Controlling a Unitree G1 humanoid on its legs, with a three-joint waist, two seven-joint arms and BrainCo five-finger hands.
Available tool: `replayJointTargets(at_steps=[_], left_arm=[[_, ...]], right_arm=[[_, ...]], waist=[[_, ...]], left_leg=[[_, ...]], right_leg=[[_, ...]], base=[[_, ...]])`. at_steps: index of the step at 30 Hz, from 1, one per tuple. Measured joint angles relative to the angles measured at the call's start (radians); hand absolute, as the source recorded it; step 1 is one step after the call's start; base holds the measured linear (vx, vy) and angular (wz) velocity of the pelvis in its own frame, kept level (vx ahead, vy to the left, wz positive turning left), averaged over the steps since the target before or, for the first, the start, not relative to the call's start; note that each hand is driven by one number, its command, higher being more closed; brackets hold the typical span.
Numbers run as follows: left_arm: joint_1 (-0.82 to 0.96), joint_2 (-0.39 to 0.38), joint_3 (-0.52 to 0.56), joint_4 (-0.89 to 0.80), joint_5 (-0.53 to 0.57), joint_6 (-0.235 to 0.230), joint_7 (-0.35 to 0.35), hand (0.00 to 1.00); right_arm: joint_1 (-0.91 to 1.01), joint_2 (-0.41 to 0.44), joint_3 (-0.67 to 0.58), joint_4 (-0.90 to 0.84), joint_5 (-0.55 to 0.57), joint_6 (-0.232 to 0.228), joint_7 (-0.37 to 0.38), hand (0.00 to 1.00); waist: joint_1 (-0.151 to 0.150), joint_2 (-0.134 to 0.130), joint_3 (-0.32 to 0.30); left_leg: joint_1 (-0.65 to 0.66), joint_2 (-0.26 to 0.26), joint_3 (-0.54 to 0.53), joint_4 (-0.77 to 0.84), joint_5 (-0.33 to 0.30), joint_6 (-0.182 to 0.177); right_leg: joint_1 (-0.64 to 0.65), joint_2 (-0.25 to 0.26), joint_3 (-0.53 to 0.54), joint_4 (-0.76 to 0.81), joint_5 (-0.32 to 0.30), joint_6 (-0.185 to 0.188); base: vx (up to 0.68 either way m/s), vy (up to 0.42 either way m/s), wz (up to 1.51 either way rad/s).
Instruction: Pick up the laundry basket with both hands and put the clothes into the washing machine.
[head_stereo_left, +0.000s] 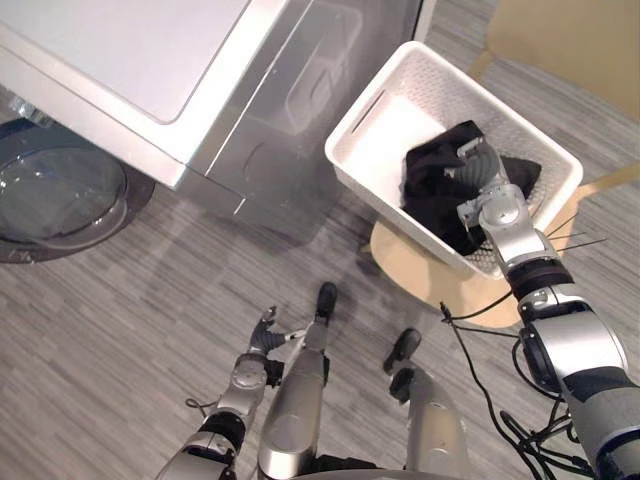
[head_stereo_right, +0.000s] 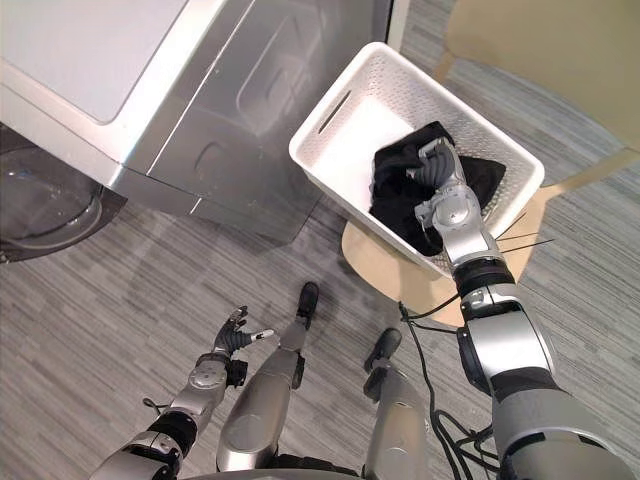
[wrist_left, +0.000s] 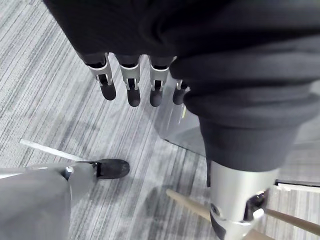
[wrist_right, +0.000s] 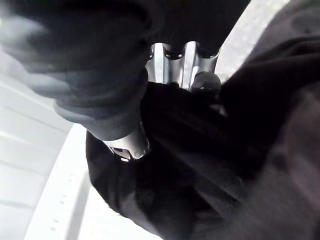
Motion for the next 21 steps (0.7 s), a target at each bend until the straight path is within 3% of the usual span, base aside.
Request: replayJointTargets(at_steps=[3,8,12,16,19,21], left_arm=[[0.049,-0.005,0.012,0.002,0.022,0.013,0.0,0.0],[0.1,-0.012,0.036,0.001,0.024,0.012,0.001,0.0],[0.168,-0.018,0.037,-0.001,0.023,0.01,0.002,0.0],[0.232,-0.019,0.039,-0.022,0.015,0.009,0.007,0.0],[0.248,-0.019,0.033,-0.054,0.006,0.007,0.022,0.0],[0.242,-0.022,0.029,-0.122,-0.019,0.005,0.029,0.0]], right_arm=[[0.152,0.078,-0.03,-0.154,0.054,-0.014,-0.016,1.0],[0.386,0.215,-0.027,-0.403,0.171,-0.068,-0.009,1.0],[0.536,0.313,-0.02,-0.591,0.312,-0.124,0.053,1.0],[0.612,0.369,0.016,-0.746,0.455,-0.19,0.077,1.0],[0.615,0.374,0.071,-0.772,0.482,-0.212,0.091,1.0],[0.634,0.379,0.093,-0.812,0.49,-0.22,0.093,1.0]], waist=[[-0.022,-0.022,-0.039],[-0.029,-0.037,-0.135],[-0.052,-0.055,-0.223],[-0.053,-0.092,-0.254],[-0.052,-0.097,-0.258],[-0.063,-0.096,-0.257]], left_leg=[[0.017,0.002,0.005,0.0,-0.012,0.002],[0.085,-0.006,0.01,0.0,-0.019,-0.004],[0.144,-0.006,0.021,0.0,-0.042,-0.005],[0.218,0.013,0.09,0.0,-0.078,-0.004],[0.252,0.018,0.116,0.0,-0.087,-0.008],[0.246,0.007,0.091,0.0,-0.096,0.005]], right_leg=[[0.028,0.008,0.005,-0.025,0.007,0.006],[0.119,0.008,-0.001,-0.074,0.01,0.008],[0.187,0.014,0.001,-0.106,0.009,0.01],[0.223,0.03,0.066,-0.11,0.011,0.009],[0.221,0.029,0.105,-0.075,0.007,0.009],[0.169,0.011,0.178,0.079,-0.047,0.04]], base=[[0.07,-0.04,-0.06],[0.1,-0.035,0.05],[0.06,-0.018,-0.06],[0.01,-0.006,-0.41],[-0.03,-0.004,-0.39],[-0.1,-0.012,0.3]])
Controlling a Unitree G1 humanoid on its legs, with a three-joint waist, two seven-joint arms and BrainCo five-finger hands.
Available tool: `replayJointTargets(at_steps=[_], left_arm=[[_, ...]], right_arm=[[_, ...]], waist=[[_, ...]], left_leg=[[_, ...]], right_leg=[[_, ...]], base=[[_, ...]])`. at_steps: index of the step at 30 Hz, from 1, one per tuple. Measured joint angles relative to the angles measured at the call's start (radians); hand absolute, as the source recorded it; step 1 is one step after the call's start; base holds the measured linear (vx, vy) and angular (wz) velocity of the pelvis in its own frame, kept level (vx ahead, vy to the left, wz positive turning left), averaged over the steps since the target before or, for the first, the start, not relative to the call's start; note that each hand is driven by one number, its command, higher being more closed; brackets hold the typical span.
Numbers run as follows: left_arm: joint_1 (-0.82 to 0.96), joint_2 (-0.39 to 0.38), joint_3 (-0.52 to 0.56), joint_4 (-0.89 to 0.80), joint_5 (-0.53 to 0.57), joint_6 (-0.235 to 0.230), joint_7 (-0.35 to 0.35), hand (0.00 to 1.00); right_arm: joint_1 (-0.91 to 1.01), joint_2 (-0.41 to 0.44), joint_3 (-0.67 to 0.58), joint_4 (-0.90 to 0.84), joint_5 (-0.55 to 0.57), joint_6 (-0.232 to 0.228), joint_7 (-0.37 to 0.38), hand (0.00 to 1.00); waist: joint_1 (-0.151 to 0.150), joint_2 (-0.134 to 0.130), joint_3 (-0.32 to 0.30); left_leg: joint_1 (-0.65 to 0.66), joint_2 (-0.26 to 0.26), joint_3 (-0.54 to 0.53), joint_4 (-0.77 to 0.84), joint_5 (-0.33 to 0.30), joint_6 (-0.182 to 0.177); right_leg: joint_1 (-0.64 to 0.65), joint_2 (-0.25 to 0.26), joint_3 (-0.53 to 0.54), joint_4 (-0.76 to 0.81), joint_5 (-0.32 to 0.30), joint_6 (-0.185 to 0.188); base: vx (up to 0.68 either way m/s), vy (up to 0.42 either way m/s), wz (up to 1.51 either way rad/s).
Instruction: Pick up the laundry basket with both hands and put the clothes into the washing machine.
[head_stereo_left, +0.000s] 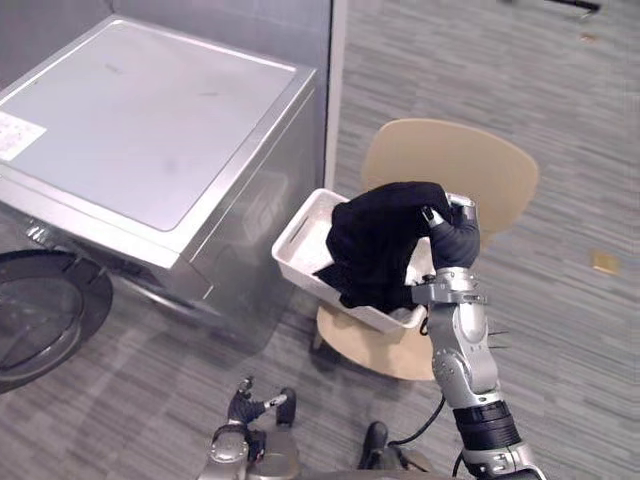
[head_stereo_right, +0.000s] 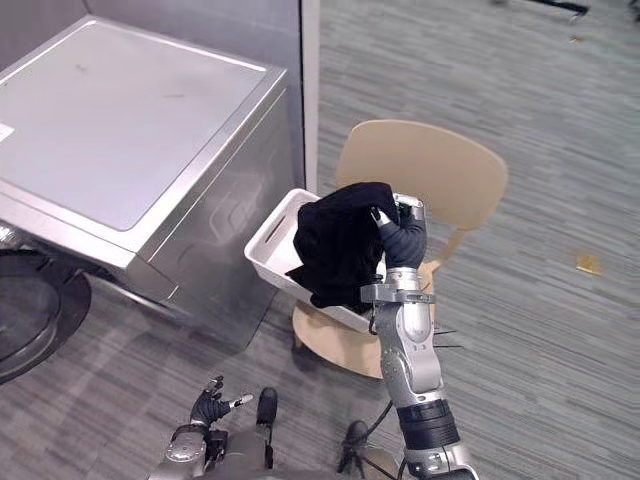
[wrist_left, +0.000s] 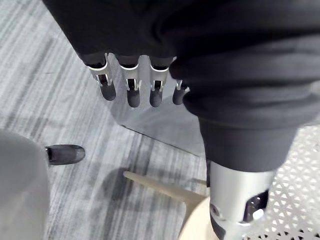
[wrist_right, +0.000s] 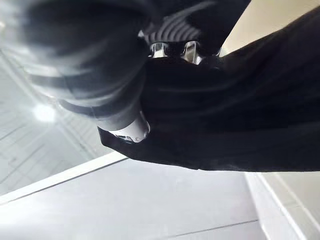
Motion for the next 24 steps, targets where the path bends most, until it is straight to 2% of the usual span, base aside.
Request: replayJointTargets(at_steps=[1,2,3,4,5,6,7,8,9,10,11,12,13,14,15,17,18,19,20,21,22,23,24], left_arm=[[-0.003,0.0,-0.001,-0.023,-0.003,-0.004,0.003,0.0],[-0.005,-0.002,-0.003,-0.07,-0.003,-0.019,0.01,0.0],[0.0,0.0,-0.003,-0.127,-0.006,-0.024,0.017,0.0],[0.003,-0.001,-0.003,-0.156,-0.011,-0.028,0.02,0.0],[0.01,-0.005,0.003,-0.226,-0.014,-0.038,0.035,0.0],[0.027,-0.015,0.0,-0.269,-0.022,-0.046,0.04,0.0],[0.038,-0.022,-0.001,-0.294,-0.024,-0.054,0.042,0.0],[0.047,-0.049,-0.009,-0.322,-0.032,-0.058,0.042,0.0],[0.067,-0.064,-0.024,-0.356,-0.034,-0.057,0.041,0.0],[0.086,-0.071,-0.05,-0.402,-0.042,-0.058,0.039,0.0],[0.122,-0.082,-0.085,-0.478,-0.043,-0.058,0.038,0.0],[0.13,-0.078,-0.11,-0.512,-0.041,-0.06,0.035,0.0],[0.117,-0.076,-0.132,-0.531,-0.041,-0.062,0.033,0.0],[0.103,-0.073,-0.141,-0.559,-0.039,-0.066,0.028,0.0],[0.102,-0.067,-0.155,-0.611,-0.036,-0.08,0.029,0.0],[0.102,-0.057,-0.163,-0.666,-0.005,-0.095,0.025,0.0],[0.094,-0.055,-0.172,-0.698,0.025,-0.112,0.028,0.0],[0.069,-0.053,-0.189,-0.705,0.048,-0.123,0.037,0.0],[0.034,-0.052,-0.212,-0.705,0.064,-0.127,0.04,0.0],[-0.018,-0.053,-0.254,-0.705,0.092,-0.128,0.044,0.0],[-0.049,-0.054,-0.279,-0.704,0.108,-0.128,0.048,0.0],[-0.106,-0.054,-0.327,-0.704,0.138,-0.129,0.054,0.0],[-0.146,-0.058,-0.357,-0.703,0.165,-0.129,0.064,0.0]], right_arm=[[0.006,0.0,0.003,-0.011,0.0,-0.002,0.0,1.0],[0.012,0.013,0.007,-0.026,0.0,-0.008,0.0,1.0],[0.009,0.015,0.009,-0.028,0.001,-0.022,0.0,1.0],[0.003,0.013,0.013,-0.028,0.001,-0.024,0.002,1.0],[-0.034,0.002,0.035,-0.026,0.001,-0.024,0.003,1.0],[-0.061,-0.005,0.042,-0.025,0.001,-0.024,0.004,1.0],[-0.082,-0.007,0.044,-0.025,0.002,-0.024,0.005,1.0],[-0.114,-0.021,0.046,-0.021,0.006,-0.033,0.005,1.0],[-0.118,-0.031,0.047,-0.011,0.018,-0.045,0.004,1.0],[-0.119,-0.047,0.039,0.007,0.025,-0.046,0.001,1.0],[-0.119,-0.056,0.042,0.021,0.028,-0.04,0.0,1.0],[-0.118,-0.066,0.042,0.021,0.027,-0.04,-0.001,1.0],[-0.123,-0.078,0.039,0.02,0.026,-0.042,0.0,1.0],[-0.136,-0.088,0.034,0.027,0.026,-0.043,0.002,1.0],[-0.161,-0.082,0.044,0.039,0.026,-0.04,0.004,1.0],[-0.165,-0.074,0.063,0.031,0.029,-0.045,0.015,1.0],[-0.165,-0.073,0.087,0.031,0.035,-0.045,0.028,1.0],[-0.165,-0.072,0.105,0.029,0.041,-0.045,0.04,1.0],[-0.167,-0.072,0.123,0.022,0.047,-0.045,0.048,1.0],[-0.168,-0.071,0.143,0.003,0.063,-0.045,0.063,1.0],[-0.171,-0.068,0.15,-0.007,0.071,-0.045,0.072,1.0],[-0.182,-0.057,0.169,-0.026,0.079,-0.045,0.076,1.0],[-0.194,-0.033,0.192,-0.035,0.08,-0.045,0.084,1.0]], waist=[[-0.008,0.001,0.0],[-0.018,-0.001,0.001],[-0.014,-0.008,-0.003],[-0.01,-0.019,-0.009],[0.016,-0.005,-0.012],[0.041,0.008,-0.015],[0.051,0.013,-0.016],[0.048,0.059,-0.011],[0.037,0.082,-0.012],[0.042,0.089,-0.012],[0.042,0.095,-0.01],[0.034,0.098,-0.008],[0.031,0.1,-0.007],[0.024,0.077,0.003],[0.015,0.07,-0.002],[0.006,0.073,-0.005],[0.001,0.073,-0.005],[0.0,0.085,-0.013],[-0.01,0.09,-0.018],[-0.022,0.109,-0.032],[-0.022,0.116,-0.039],[-0.025,0.119,-0.046],[-0.039,0.109,-0.052]], left_leg=[[-0.006,-0.003,-0.019,0.0,0.001,0.0],[-0.02,-0.009,-0.056,0.008,0.014,0.007],[-0.044,-0.026,-0.096,0.052,0.016,0.003],[-0.067,-0.037,-0.118,0.078,0.018,0.0],[-0.122,-0.042,-0.15,0.115,0.023,-0.006],[-0.151,-0.027,-0.154,0.122,0.023,-0.006],[-0.179,-0.021,-0.158,0.134,0.033,-0.02],[-0.227,-0.001,-0.207,0.138,0.064,-0.043],[-0.248,0.013,-0.238,0.129,0.085,-0.035],[-0.253,0.016,-0.253,0.12,0.096,-0.025],[-0.241,0.022,-0.246,0.077,0.083,0.06],[-0.232,0.029,-0.191,0.04,0.021,0.164],[-0.231,0.027,-0.129,0.019,-0.116,0.26],[-0.247,0.011,-0.074,0.052,-0.125,0.207],[-0.266,-0.012,-0.006,0.207,-0.086,0.152],[-0.238,-0.019,0.036,0.346,-0.09,0.147],[-0.182,-0.009,0.046,0.401,-0.12,0.111],[-0.116,0.002,0.057,0.387,-0.145,0.071],[-0.049,0.009,0.069,0.316,-0.15,0.061],[0.021,0.017,0.075,0.182,-0.122,0.02],[0.041,0.024,0.074,0.122,-0.106,-0.004],[0.063,0.035,0.072,0.053,-0.096,-0.02],[0.067,0.036,0.069,0.032,-0.096,-0.02]], right_leg=[[-0.014,-0.001,0.038,0.054,-0.022,0.01],[-0.044,-0.01,0.109,0.224,-0.09,-0.004],[-0.039,-0.021,0.149,0.329,-0.107,0.0],[-0.033,-0.019,0.169,0.318,-0.119,0.012],[-0.012,0.01,0.183,0.241,-0.147,0.013],[0.004,0.031,0.171,0.159,-0.162,-0.008],[0.02,0.042,0.149,0.103,-0.18,-0.019],[0.026,0.075,0.106,0.048,-0.173,-0.035],[0.022,0.094,0.073,0.043,-0.17,-0.041],[0.013,0.103,0.057,0.061,-0.174,-0.048],[0.011,0.11,0.031,0.081,-0.182,-0.064],[0.016,0.104,0.002,0.066,-0.171,-0.082],[0.028,0.095,-0.032,0.031,-0.148,-0.101],[0.028,0.057,-0.056,0.002,-0.131,-0.108],[0.02,0.02,-0.086,-0.014,-0.1,-0.114],[0.015,0.0,-0.11,-0.029,-0.077,-0.117],[0.015,-0.001,-0.116,-0.039,-0.063,-0.119],[0.019,0.002,-0.121,-0.048,-0.055,-0.118],[0.024,0.005,-0.137,-0.059,-0.044,-0.113],[0.029,0.021,-0.164,-0.086,-0.021,-0.105],[0.028,0.031,-0.174,-0.099,-0.011,-0.102],[0.029,0.042,-0.193,-0.11,0.0,-0.095],[0.031,0.043,-0.204,-0.118,0.01,-0.089]], base=[[-0.1,-0.067,1.03],[-0.02,-0.153,1.37],[-0.02,-0.194,1.41],[-0.09,-0.299,1.18],[-0.16,-0.247,0.58],[-0.19,-0.238,0.3],[-0.16,-0.16,0.19],[-0.21,-0.162,0.58],[-0.24,-0.158,0.76],[-0.2,-0.111,0.75],[-0.2,-0.13,0.78],[-0.17,-0.118,1.12],[-0.21,-0.101,1.23],[-0.25,-0.078,1.23],[-0.23,-0.071,0.87],[-0.19,-0.059,0.5],[-0.15,-0.013,0.28],[-0.11,0.02,0.29],[-0.05,0.03,0.47],[-0.04,0.043,0.5],[-0.06,0.104,0.49],[-0.08,0.149,0.36],[-0.09,0.153,0.32]])
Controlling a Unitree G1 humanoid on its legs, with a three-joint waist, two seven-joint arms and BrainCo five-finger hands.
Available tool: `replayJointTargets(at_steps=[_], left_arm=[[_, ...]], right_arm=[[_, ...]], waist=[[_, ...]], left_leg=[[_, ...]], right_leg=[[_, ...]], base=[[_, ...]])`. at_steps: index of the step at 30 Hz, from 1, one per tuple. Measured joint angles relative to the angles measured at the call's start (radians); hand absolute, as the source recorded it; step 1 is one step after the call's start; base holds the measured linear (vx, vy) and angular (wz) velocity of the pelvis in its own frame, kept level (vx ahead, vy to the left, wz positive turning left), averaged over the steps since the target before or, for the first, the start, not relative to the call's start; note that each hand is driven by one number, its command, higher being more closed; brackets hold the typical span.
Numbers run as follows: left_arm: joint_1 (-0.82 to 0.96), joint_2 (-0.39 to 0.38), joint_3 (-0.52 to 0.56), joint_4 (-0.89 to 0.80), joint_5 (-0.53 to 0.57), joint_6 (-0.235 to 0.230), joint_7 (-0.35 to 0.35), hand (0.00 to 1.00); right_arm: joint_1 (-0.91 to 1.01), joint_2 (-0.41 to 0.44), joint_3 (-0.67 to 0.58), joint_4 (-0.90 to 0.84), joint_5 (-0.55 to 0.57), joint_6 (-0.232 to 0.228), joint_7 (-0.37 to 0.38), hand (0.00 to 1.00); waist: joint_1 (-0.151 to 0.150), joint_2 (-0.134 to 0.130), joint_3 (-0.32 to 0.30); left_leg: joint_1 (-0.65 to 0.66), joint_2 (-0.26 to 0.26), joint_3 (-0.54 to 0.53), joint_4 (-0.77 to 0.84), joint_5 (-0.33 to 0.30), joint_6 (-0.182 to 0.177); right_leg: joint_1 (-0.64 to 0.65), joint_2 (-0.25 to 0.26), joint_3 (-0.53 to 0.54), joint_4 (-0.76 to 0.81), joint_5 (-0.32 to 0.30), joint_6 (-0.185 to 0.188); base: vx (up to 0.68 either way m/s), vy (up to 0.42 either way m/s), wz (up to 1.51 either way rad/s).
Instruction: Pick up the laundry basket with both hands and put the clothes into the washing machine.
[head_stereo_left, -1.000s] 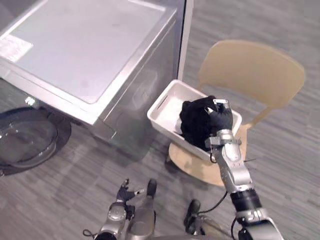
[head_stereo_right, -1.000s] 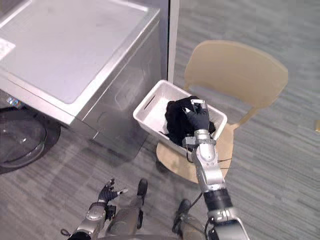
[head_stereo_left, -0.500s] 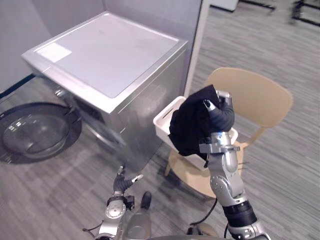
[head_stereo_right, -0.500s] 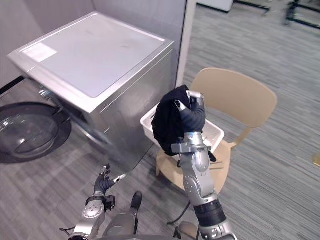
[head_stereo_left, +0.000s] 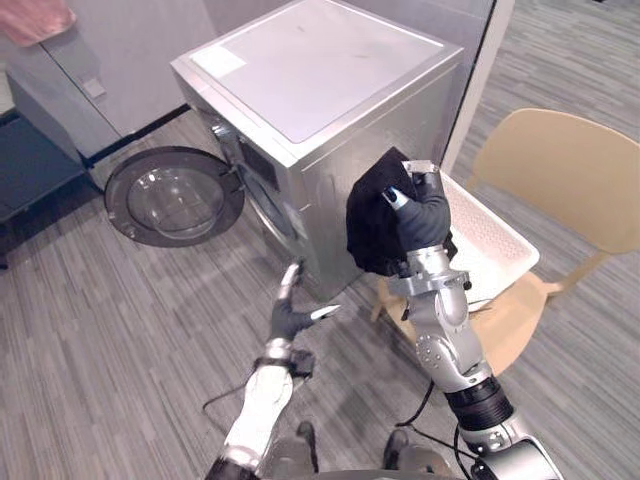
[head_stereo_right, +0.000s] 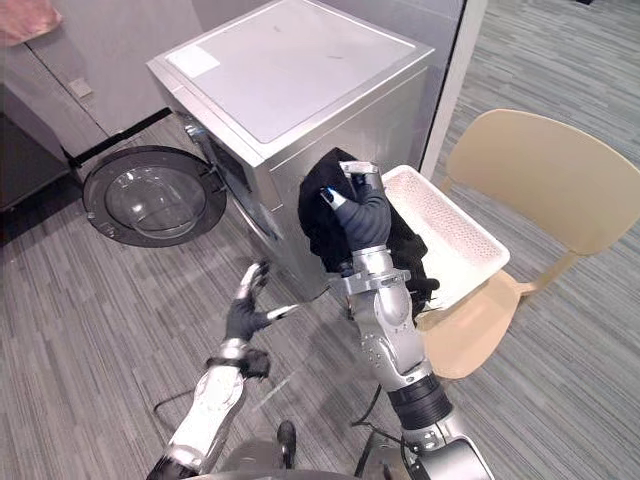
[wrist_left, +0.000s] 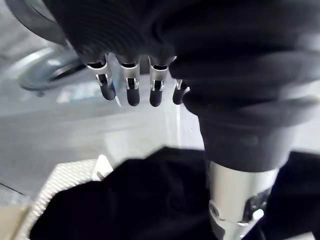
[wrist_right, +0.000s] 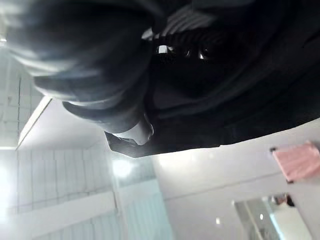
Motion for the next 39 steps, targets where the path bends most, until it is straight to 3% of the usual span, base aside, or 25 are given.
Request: replayJointTargets(at_steps=[3,8,9,15,19,20,25,28,34,35,39], left_arm=[[-0.07,-0.002,-0.042,0.021,0.075,0.005,0.04,0.0],[-0.19,-0.002,-0.046,0.077,0.152,0.038,0.136,0.0],[-0.214,-0.003,-0.047,0.084,0.154,0.045,0.149,1.0],[-0.35,-0.003,-0.05,0.17,0.191,0.093,0.204,1.0],[-0.35,-0.002,-0.048,0.167,0.188,0.092,0.213,1.0],[-0.35,-0.002,-0.045,0.165,0.188,0.092,0.213,1.0],[-0.289,-0.003,-0.029,0.151,0.179,0.091,0.193,1.0],[-0.184,-0.006,0.007,0.124,0.146,0.091,0.168,1.0],[-0.005,0.0,0.152,0.106,0.109,0.084,0.133,1.0],[0.001,0.0,0.157,0.106,0.109,0.083,0.13,1.0],[0.115,0.026,0.22,0.119,0.108,0.07,0.096,1.0]], right_arm=[[-0.008,0.064,0.1,-0.034,0.043,0.002,0.012,1.0],[-0.061,0.123,0.278,-0.034,0.157,0.003,0.03,1.0],[-0.069,0.129,0.298,-0.034,0.175,0.004,0.03,1.0],[-0.073,0.134,0.344,-0.031,0.271,0.005,0.03,1.0],[-0.069,0.129,0.365,-0.031,0.275,0.01,0.042,1.0],[-0.064,0.122,0.365,-0.031,0.275,0.015,0.056,0.0],[0.01,0.089,0.357,-0.028,0.257,0.029,0.09,0.0],[0.071,0.06,0.297,-0.024,0.17,0.03,0.09,0.0],[0.216,-0.061,0.078,0.012,-0.203,0.028,0.021,0.0],[0.223,-0.066,0.073,0.012,-0.211,0.028,0.02,0.0],[0.384,-0.154,-0.048,0.033,-0.417,0.027,-0.018,0.0]], waist=[[-0.002,-0.026,-0.022],[-0.001,-0.04,-0.059],[0.0,-0.04,-0.06],[-0.007,-0.039,-0.073],[-0.019,-0.04,-0.083],[-0.019,-0.04,-0.084],[-0.024,-0.04,-0.101],[-0.026,-0.04,-0.107],[-0.023,-0.039,-0.106],[-0.023,-0.039,-0.106],[-0.024,-0.036,-0.105]], left_leg=[[0.016,-0.024,-0.003,0.002,0.001,0.001],[0.021,-0.051,-0.006,0.009,0.009,0.013],[0.021,-0.052,-0.006,0.008,0.01,0.015],[0.034,-0.057,0.012,-0.017,0.027,0.037],[0.046,-0.057,0.014,-0.028,0.028,0.036],[0.048,-0.057,0.014,-0.028,0.028,0.036],[0.047,-0.058,0.014,-0.028,0.03,0.039],[0.048,-0.058,0.013,-0.028,0.03,0.039],[0.048,-0.059,0.004,-0.029,0.03,0.039],[0.048,-0.059,0.004,-0.029,0.03,0.039],[0.029,-0.057,-0.008,-0.032,0.03,0.039]], right_leg=[[0.047,-0.011,0.005,-0.066,0.043,0.028],[0.102,-0.01,0.011,-0.174,0.116,0.042],[0.106,-0.009,0.012,-0.186,0.127,0.043],[0.123,0.004,0.04,-0.258,0.196,0.034],[0.136,0.008,0.042,-0.274,0.207,0.034],[0.139,0.009,0.042,-0.278,0.209,0.037],[0.139,0.009,0.043,-0.282,0.211,0.037],[0.141,0.01,0.042,-0.283,0.21,0.039],[0.146,0.013,0.037,-0.283,0.207,0.039],[0.146,0.013,0.037,-0.283,0.207,0.04],[0.14,0.014,0.031,-0.282,0.196,0.036]], base=[[-0.05,0.127,0.11],[-0.06,0.09,0.04],[-0.12,0.064,-0.02],[-0.1,0.032,-0.14],[-0.04,0.012,-0.01],[0.0,0.0,0.0],[0.03,0.002,-0.01],[0.06,-0.001,0.01],[0.01,0.004,0.04],[-0.01,0.002,0.04],[-0.01,-0.002,0.07]])
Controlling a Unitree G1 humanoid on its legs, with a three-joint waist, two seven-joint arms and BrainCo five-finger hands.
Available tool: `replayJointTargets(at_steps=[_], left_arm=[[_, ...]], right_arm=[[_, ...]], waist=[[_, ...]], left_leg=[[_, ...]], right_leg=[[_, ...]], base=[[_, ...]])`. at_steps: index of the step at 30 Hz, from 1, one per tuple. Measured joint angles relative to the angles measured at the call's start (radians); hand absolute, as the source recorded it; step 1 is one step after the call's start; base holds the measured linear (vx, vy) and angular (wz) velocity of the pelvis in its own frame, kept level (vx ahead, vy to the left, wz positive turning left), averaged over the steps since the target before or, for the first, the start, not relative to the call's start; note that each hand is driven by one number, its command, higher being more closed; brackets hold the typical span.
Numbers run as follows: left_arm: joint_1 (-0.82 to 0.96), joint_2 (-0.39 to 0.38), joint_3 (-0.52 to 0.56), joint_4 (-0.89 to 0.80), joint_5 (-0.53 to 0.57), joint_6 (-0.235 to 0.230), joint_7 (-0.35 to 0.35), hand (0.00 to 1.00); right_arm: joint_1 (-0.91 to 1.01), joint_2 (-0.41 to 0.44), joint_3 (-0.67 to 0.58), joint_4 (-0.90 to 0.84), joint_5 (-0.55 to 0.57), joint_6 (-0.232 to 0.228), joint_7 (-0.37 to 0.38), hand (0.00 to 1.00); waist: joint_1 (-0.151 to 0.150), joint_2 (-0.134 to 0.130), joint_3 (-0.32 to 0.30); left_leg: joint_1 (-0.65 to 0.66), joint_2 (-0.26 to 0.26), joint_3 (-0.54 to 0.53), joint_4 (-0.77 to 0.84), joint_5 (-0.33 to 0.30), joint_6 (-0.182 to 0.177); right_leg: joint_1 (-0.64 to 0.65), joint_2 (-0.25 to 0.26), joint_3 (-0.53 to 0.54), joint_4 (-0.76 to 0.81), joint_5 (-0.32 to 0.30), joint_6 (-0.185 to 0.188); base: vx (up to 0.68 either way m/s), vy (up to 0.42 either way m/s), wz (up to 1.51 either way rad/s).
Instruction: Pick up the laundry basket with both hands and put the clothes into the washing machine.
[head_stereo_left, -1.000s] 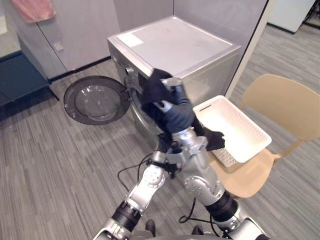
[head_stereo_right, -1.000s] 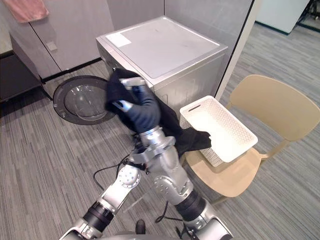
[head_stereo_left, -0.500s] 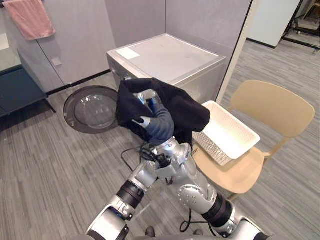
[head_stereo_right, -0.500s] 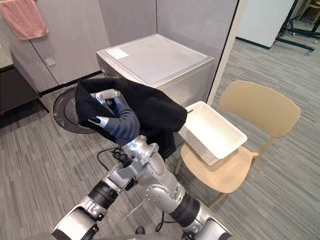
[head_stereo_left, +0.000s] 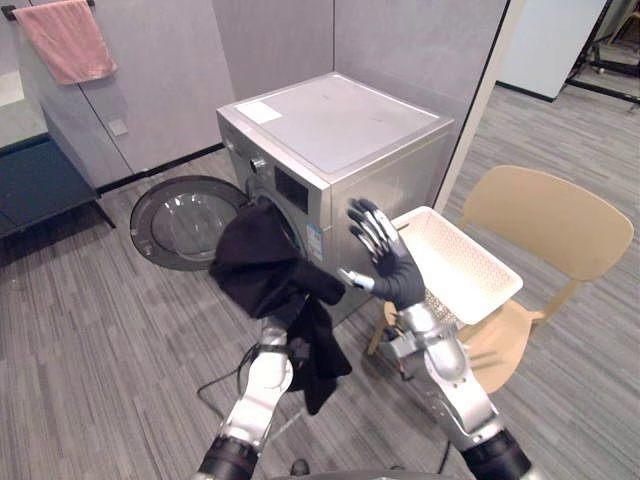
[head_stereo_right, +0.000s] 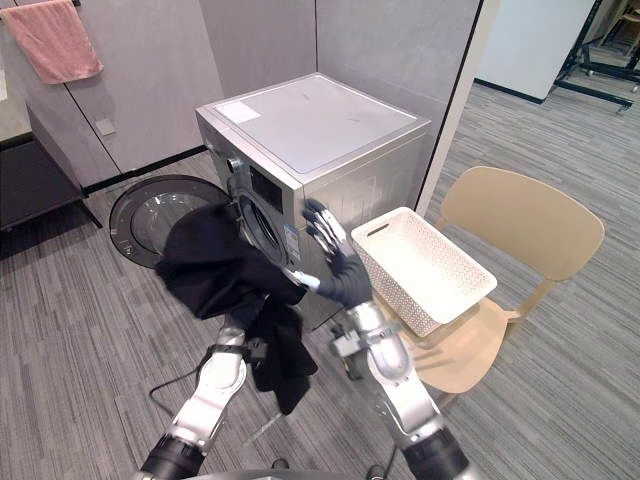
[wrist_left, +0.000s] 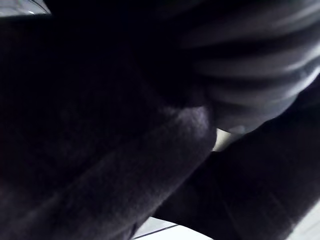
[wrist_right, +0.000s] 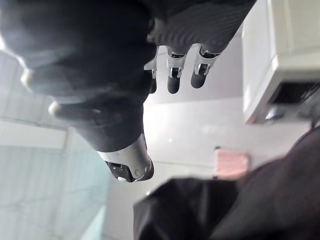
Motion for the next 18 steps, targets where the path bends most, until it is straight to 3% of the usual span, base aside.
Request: replayJointTargets(at_steps=[4,10,12,14,15,18], left_arm=[[0.036,0.034,0.032,0.113,0.0,-0.006,-0.039,1.0],[0.058,0.058,0.063,0.311,0.0,-0.005,-0.089,1.0],[0.062,0.059,0.071,0.371,0.001,-0.001,-0.104,1.0],[0.071,0.051,0.076,0.42,0.001,0.002,-0.107,1.0],[0.085,0.051,0.099,0.451,0.002,0.002,-0.113,1.0],[0.093,0.064,0.148,0.538,0.002,0.009,-0.121,1.0]], right_arm=[[0.082,-0.039,-0.071,0.111,-0.159,0.004,-0.027,0.0],[0.062,-0.037,-0.074,0.568,-0.385,0.06,-0.041,0.0],[0.043,-0.03,-0.074,0.712,-0.447,0.095,-0.044,0.0],[0.023,-0.028,-0.074,0.811,-0.486,0.107,-0.045,0.0],[-0.005,-0.014,-0.074,0.875,-0.501,0.123,-0.046,0.0],[-0.049,0.043,-0.091,0.952,-0.51,0.129,-0.052,0.0]], waist=[[0.0,0.001,0.004],[0.025,0.005,0.055],[0.026,0.009,0.082],[0.024,0.01,0.09],[0.032,0.004,0.095],[0.034,-0.029,0.118]], left_leg=[[-0.036,0.003,-0.031,0.0,-0.003,-0.007],[-0.143,-0.003,-0.126,0.025,0.021,-0.02],[-0.187,0.024,0.041,0.063,-0.014,0.037],[-0.191,0.056,0.194,0.102,0.009,0.045],[-0.193,0.044,0.206,0.115,0.015,0.03],[-0.203,-0.004,0.18,0.134,-0.008,0.04]], right_leg=[[-0.021,0.003,-0.023,0.001,-0.01,0.007],[-0.057,-0.006,-0.162,0.031,-0.05,0.005],[-0.057,-0.043,-0.257,0.09,-0.099,0.021],[-0.056,-0.078,-0.304,0.152,-0.126,0.041],[-0.055,-0.099,-0.311,0.18,-0.139,0.05],[-0.029,-0.14,-0.319,0.177,-0.149,0.081]], base=[[-0.01,-0.011,0.22],[0.03,-0.018,0.65],[0.07,0.0,1.31],[0.23,0.044,0.92],[0.25,0.058,0.61],[0.21,0.091,0.49]])
